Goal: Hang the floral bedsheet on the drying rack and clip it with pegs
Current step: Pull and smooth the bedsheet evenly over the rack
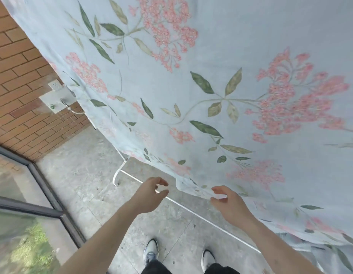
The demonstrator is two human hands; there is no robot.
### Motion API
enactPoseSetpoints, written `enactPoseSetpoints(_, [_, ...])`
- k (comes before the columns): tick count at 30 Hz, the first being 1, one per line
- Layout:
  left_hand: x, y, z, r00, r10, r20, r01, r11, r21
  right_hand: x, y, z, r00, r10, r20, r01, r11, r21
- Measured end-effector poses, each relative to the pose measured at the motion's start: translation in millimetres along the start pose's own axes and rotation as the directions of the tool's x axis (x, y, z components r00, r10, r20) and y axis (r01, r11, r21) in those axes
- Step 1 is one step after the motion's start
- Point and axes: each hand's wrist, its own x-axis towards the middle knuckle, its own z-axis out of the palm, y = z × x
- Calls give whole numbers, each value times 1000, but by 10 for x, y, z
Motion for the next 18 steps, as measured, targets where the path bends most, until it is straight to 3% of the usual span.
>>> enactPoseSetpoints(8, [-586, 681, 1154, 989, -127, -76, 121, 990, -77, -164, 735, -731, 986, -16, 166, 35, 993, -109])
enactPoseSetpoints(18, [-1372, 1168, 1915, 978, -106, -178, 94, 993, -76, -853, 1421, -1292, 985, -51, 165, 63, 996, -67])
